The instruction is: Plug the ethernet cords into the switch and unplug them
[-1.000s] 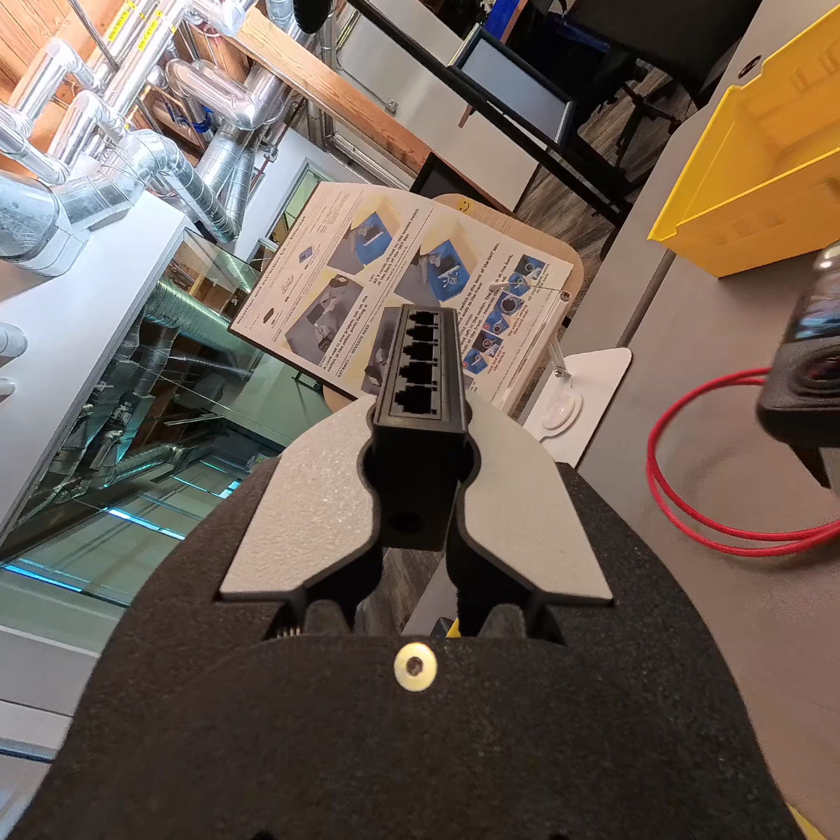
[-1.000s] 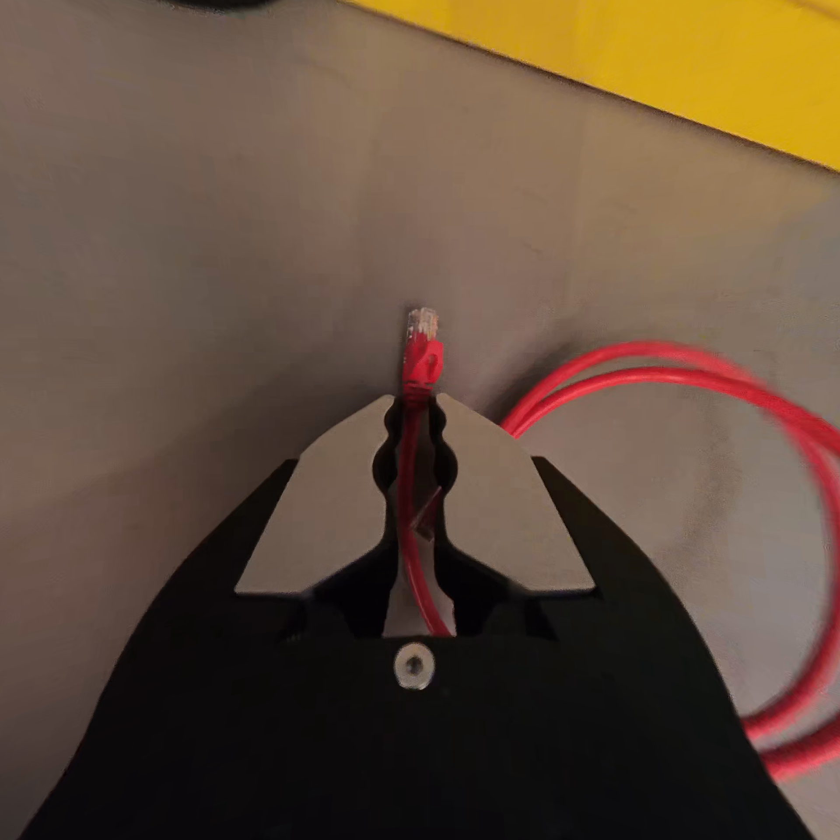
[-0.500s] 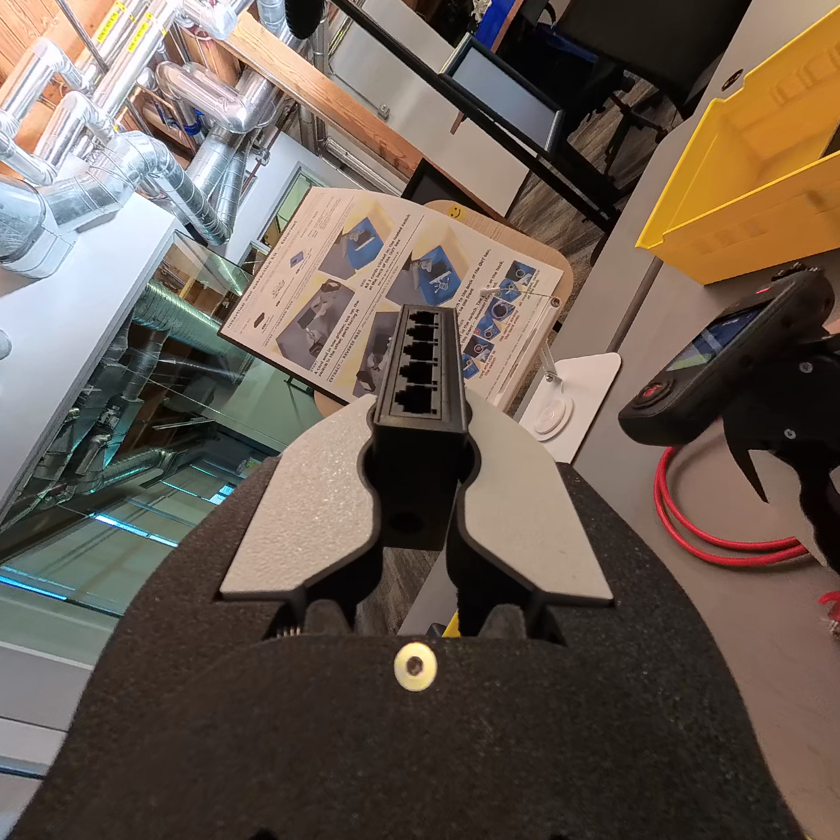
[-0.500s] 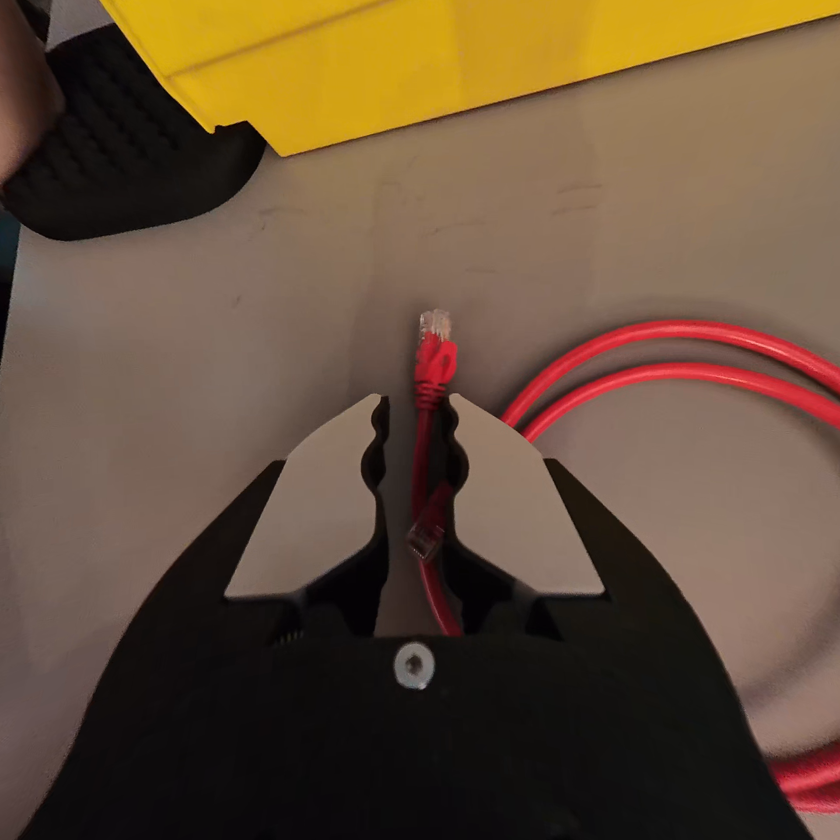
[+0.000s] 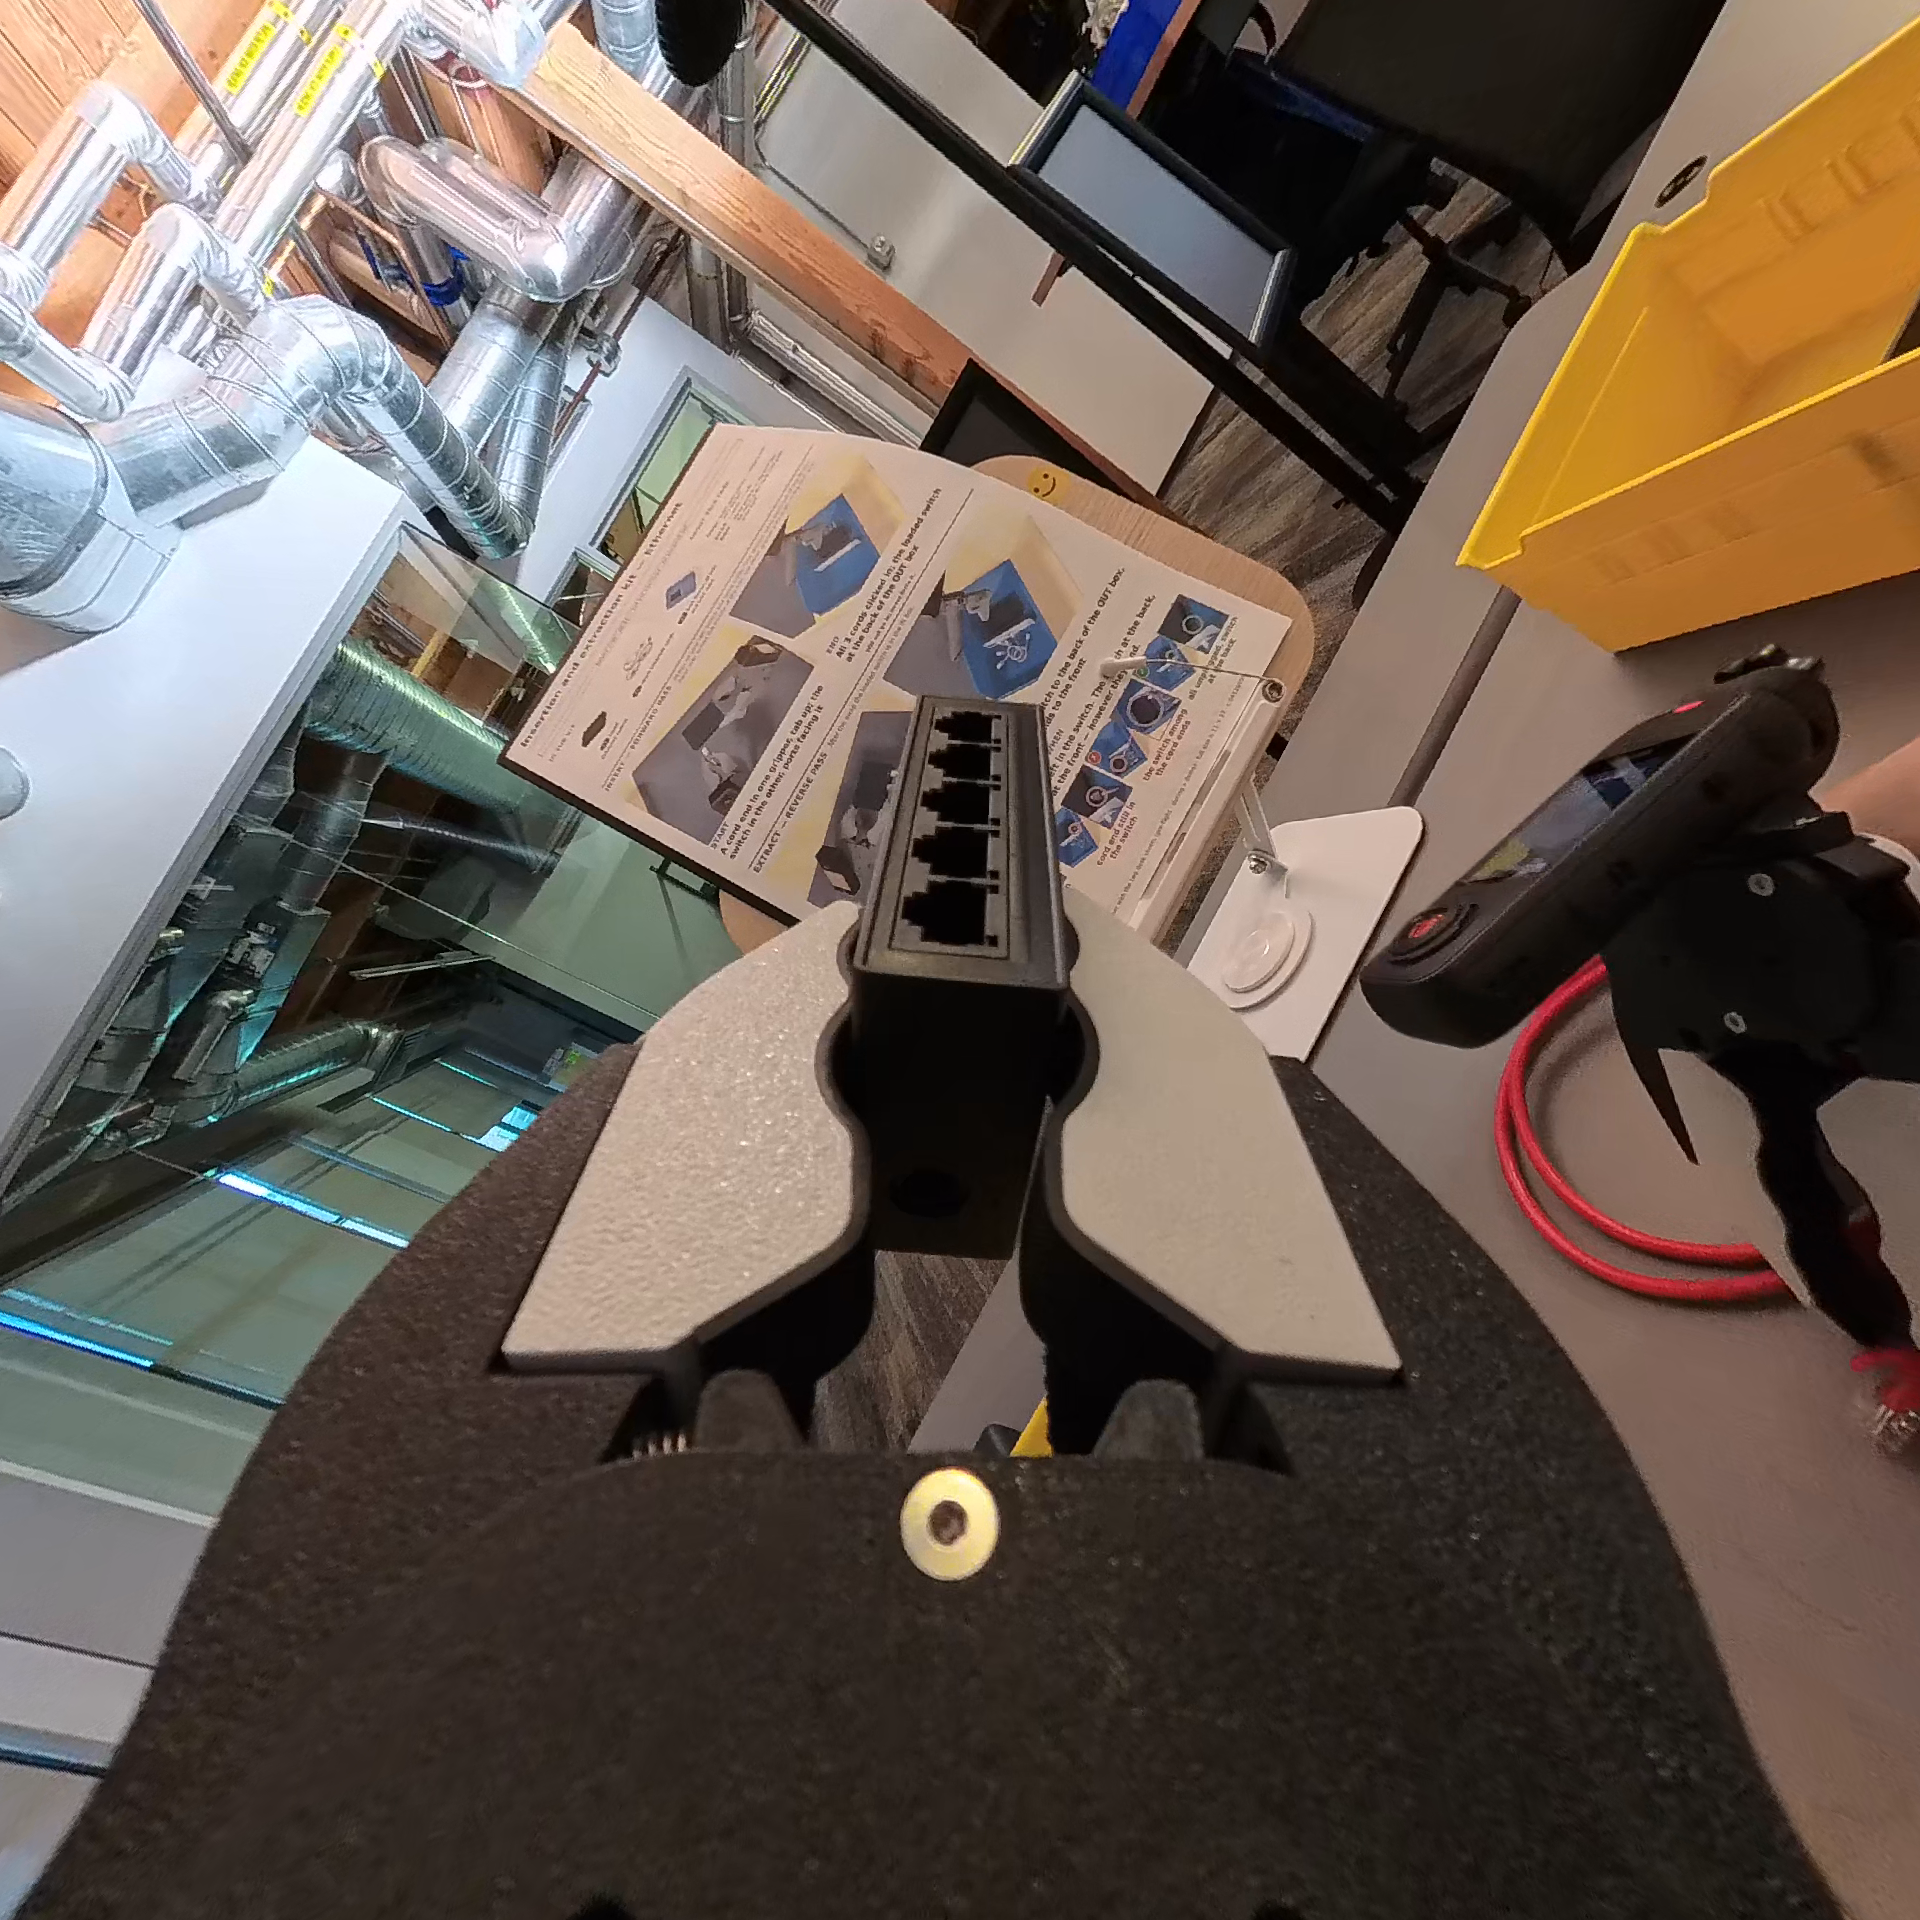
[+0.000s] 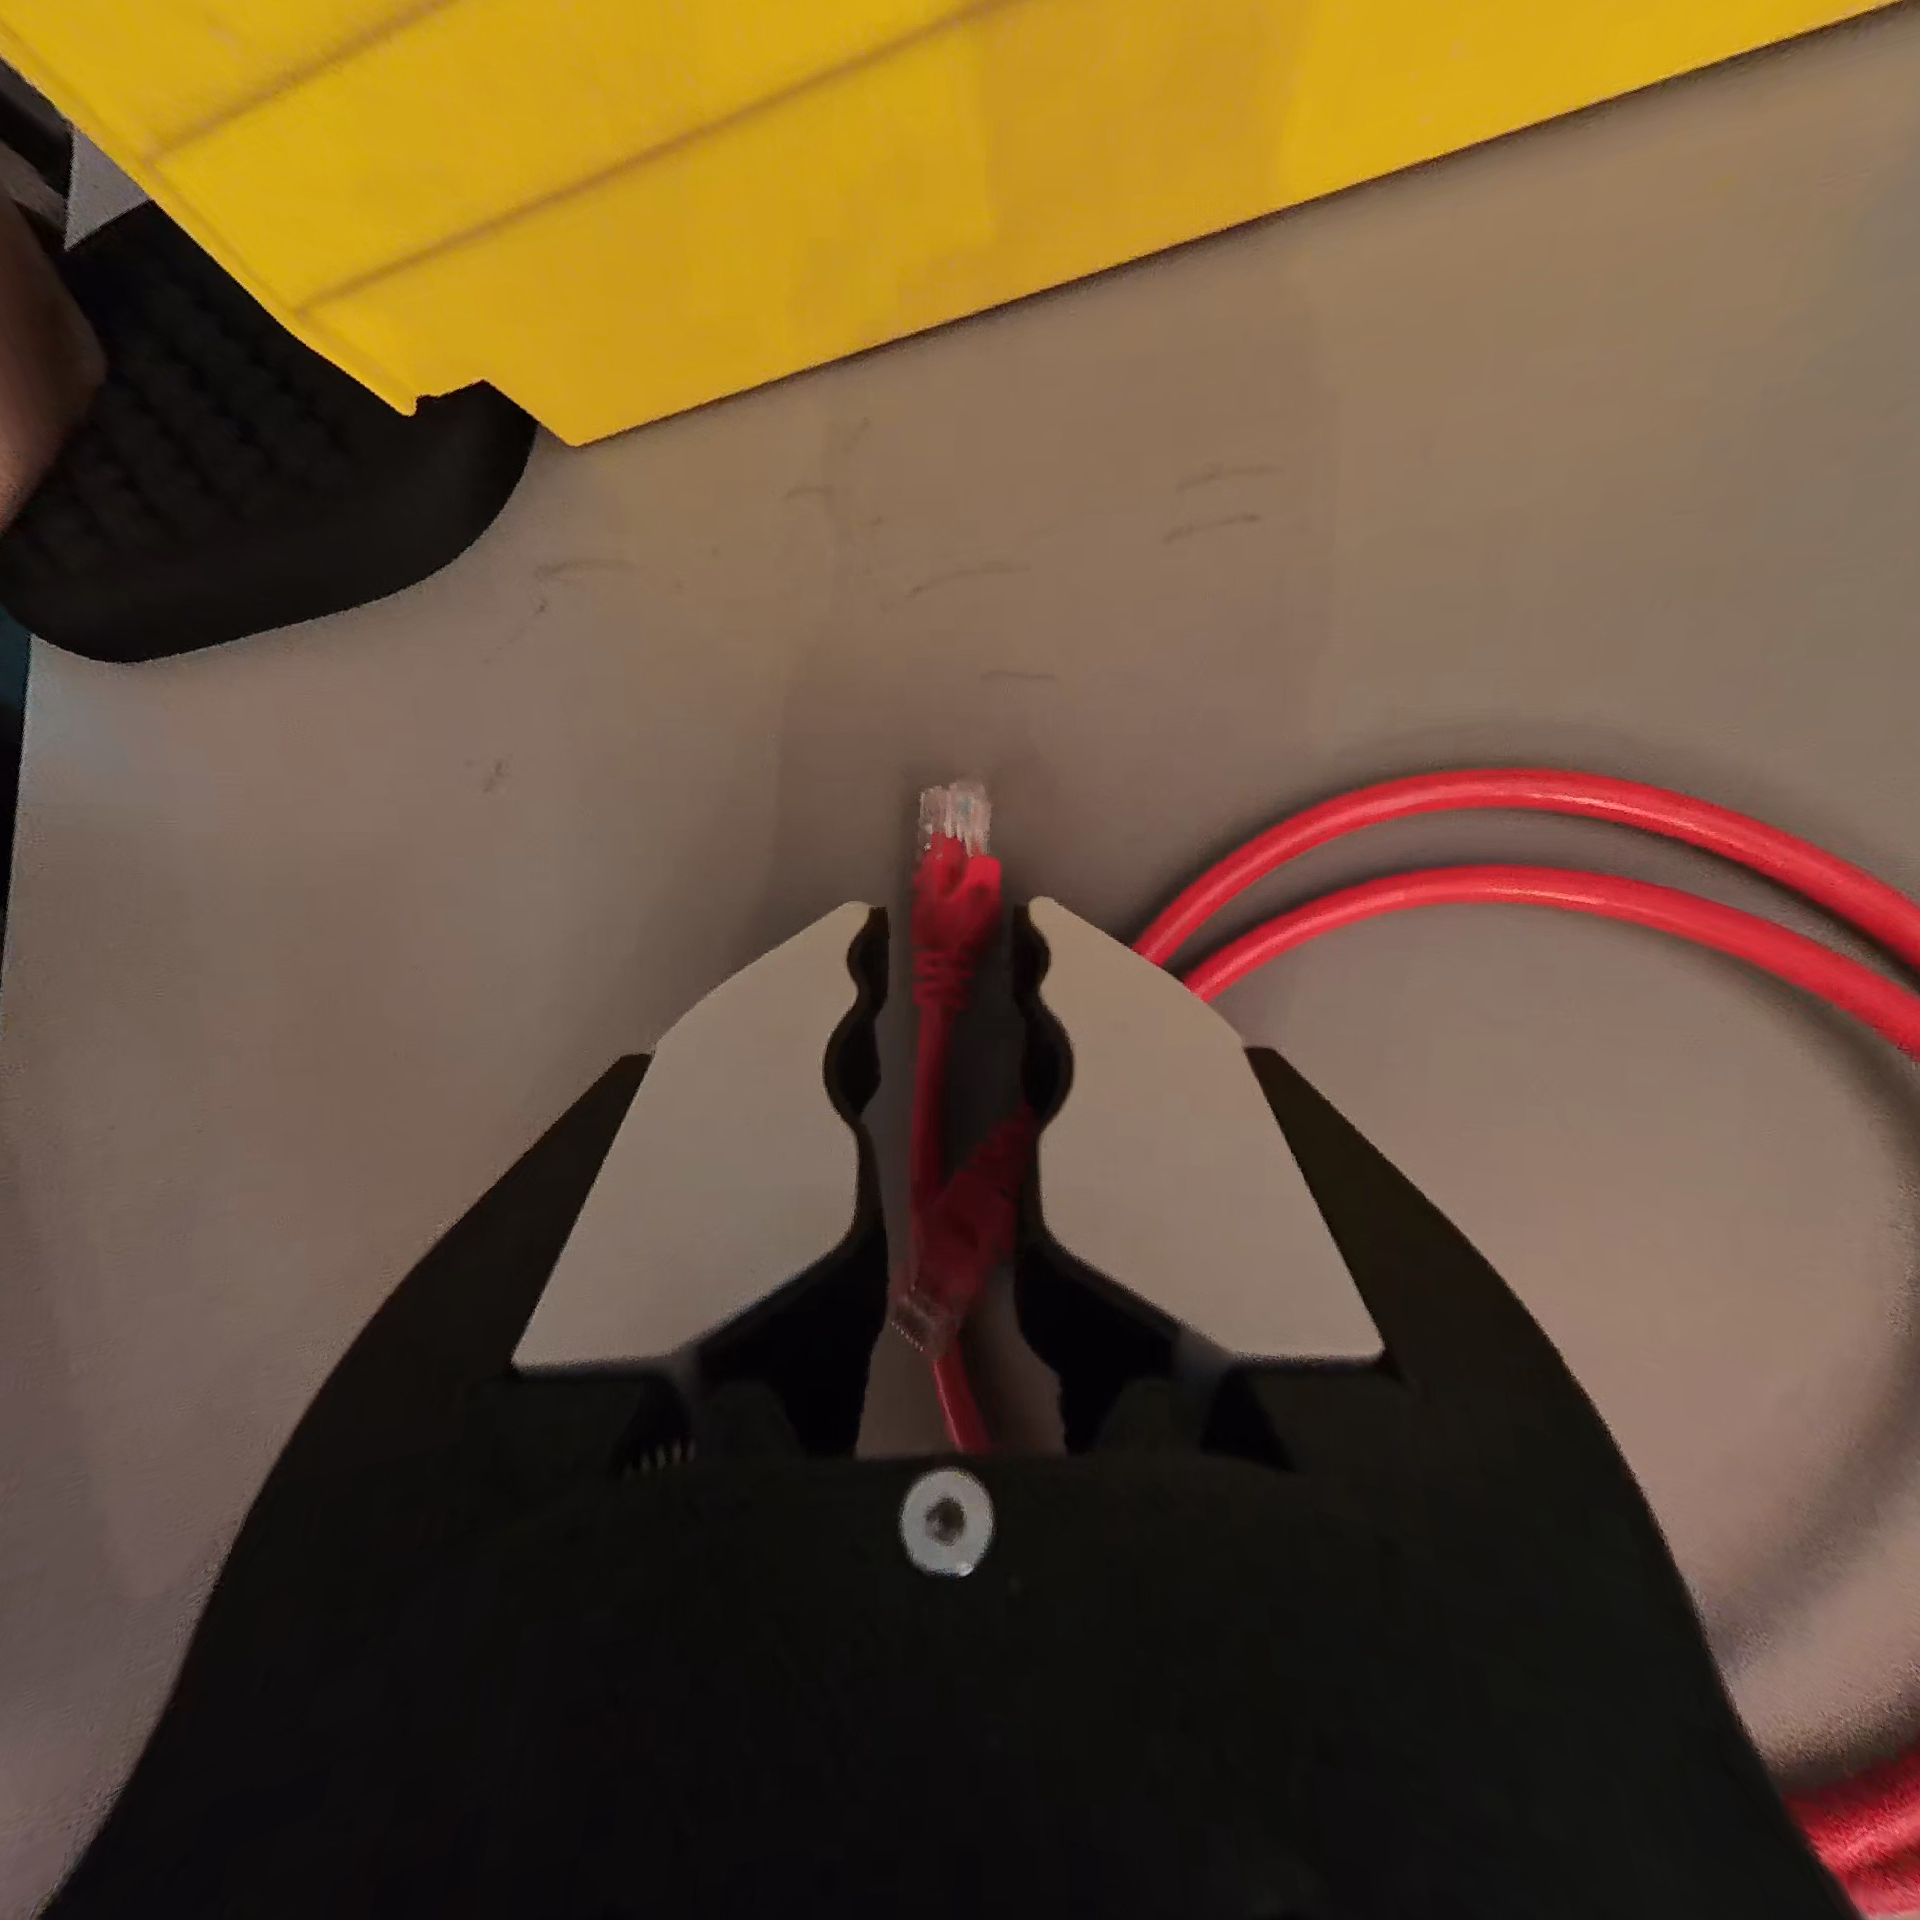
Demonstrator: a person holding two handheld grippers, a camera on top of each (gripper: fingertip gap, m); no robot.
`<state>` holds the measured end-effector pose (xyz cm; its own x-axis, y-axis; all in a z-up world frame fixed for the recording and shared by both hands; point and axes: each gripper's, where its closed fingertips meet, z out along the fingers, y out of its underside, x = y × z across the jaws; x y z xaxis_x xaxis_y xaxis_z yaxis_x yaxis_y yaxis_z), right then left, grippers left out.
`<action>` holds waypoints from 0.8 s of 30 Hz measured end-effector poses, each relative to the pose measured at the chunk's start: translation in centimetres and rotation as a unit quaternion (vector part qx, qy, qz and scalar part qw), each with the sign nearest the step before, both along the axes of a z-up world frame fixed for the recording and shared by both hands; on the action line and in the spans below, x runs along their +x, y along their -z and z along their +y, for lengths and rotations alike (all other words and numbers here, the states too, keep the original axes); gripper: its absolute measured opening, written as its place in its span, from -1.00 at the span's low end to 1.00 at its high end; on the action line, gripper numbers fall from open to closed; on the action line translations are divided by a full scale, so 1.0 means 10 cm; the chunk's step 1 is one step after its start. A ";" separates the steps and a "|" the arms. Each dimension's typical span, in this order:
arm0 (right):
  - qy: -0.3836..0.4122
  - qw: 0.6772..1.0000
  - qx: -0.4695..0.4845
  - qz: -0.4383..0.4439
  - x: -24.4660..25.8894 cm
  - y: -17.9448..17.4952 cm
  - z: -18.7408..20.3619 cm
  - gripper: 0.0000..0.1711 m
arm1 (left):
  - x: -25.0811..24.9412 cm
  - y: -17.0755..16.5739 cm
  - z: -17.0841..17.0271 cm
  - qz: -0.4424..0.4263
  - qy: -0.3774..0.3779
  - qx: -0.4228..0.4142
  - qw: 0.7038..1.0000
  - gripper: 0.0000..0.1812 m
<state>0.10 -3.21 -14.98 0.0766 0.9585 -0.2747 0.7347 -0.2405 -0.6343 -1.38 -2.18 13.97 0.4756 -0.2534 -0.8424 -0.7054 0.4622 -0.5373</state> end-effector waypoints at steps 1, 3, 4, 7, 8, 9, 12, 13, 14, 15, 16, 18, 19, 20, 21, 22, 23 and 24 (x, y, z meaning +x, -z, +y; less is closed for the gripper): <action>0.000 1.000 0.002 0.004 -0.01 0.01 0.00 -0.75 | 0.00 0.00 0.00 0.000 0.000 0.000 1.000 -0.68; 0.000 1.000 0.005 0.014 -0.03 0.01 0.01 -0.79 | 0.01 0.01 0.00 0.001 0.001 0.000 1.000 -0.68; -0.003 1.000 0.005 0.013 -0.03 0.01 0.01 -0.78 | 0.00 0.01 0.00 0.001 0.000 0.000 1.000 -0.68; -0.014 1.000 0.020 0.014 -0.02 0.02 -0.01 -0.78 | 0.00 0.01 0.00 0.000 0.001 -0.001 1.000 -0.68; -0.017 0.999 0.023 0.014 -0.02 0.02 -0.02 -0.77 | 0.00 0.01 0.00 0.000 0.000 0.000 1.000 -0.68; -0.019 0.999 0.023 0.014 -0.01 0.02 -0.03 -0.76 | 0.00 0.01 0.00 0.000 0.000 0.000 1.000 -0.68; -0.021 1.000 0.003 0.012 0.02 0.01 -0.05 -0.75 | -0.01 0.00 0.00 0.000 -0.001 0.000 1.000 -0.68; -0.019 1.000 -0.004 0.013 0.02 0.01 -0.05 -0.77 | -0.01 0.00 0.00 -0.001 -0.001 0.000 1.000 -0.68; -0.017 1.000 -0.007 0.013 0.02 0.01 -0.04 -0.79 | -0.01 0.00 0.00 -0.001 -0.001 0.000 1.000 -0.68; -0.017 1.000 -0.007 0.012 0.03 0.01 -0.04 -0.79 | -0.01 0.00 0.00 -0.001 -0.001 0.001 1.000 -0.68; -0.018 1.000 -0.003 0.012 0.03 0.01 -0.04 -0.79 | -0.01 0.00 0.00 -0.001 -0.001 0.000 1.000 -0.68; -0.023 1.000 0.005 0.013 0.03 0.02 -0.05 -0.79 | -0.01 0.00 0.00 0.000 -0.002 0.000 1.000 -0.68; -0.023 1.000 0.004 0.014 0.03 0.02 -0.05 -0.80 | -0.01 0.01 0.00 0.000 -0.002 0.000 1.000 -0.68; -0.025 1.000 0.002 0.014 0.02 0.02 -0.06 -0.80 | -0.02 0.01 0.01 0.000 -0.002 0.000 1.000 -0.68; -0.028 0.999 0.006 0.017 0.03 0.02 -0.06 -0.81 | -0.02 0.01 0.01 0.000 -0.003 0.000 1.000 -0.68; -0.035 0.999 0.018 0.020 0.02 0.02 -0.06 -0.81 | -0.03 0.01 0.01 0.000 -0.004 0.001 1.000 -0.68; -0.041 0.998 0.039 0.021 0.03 0.02 -0.05 -0.81 | -0.04 0.01 0.01 -0.001 -0.005 0.000 1.000 -0.68; -0.044 0.997 0.067 0.019 0.03 0.01 -0.03 -0.82 | -0.05 0.01 0.02 0.000 -0.008 0.001 1.000 -0.68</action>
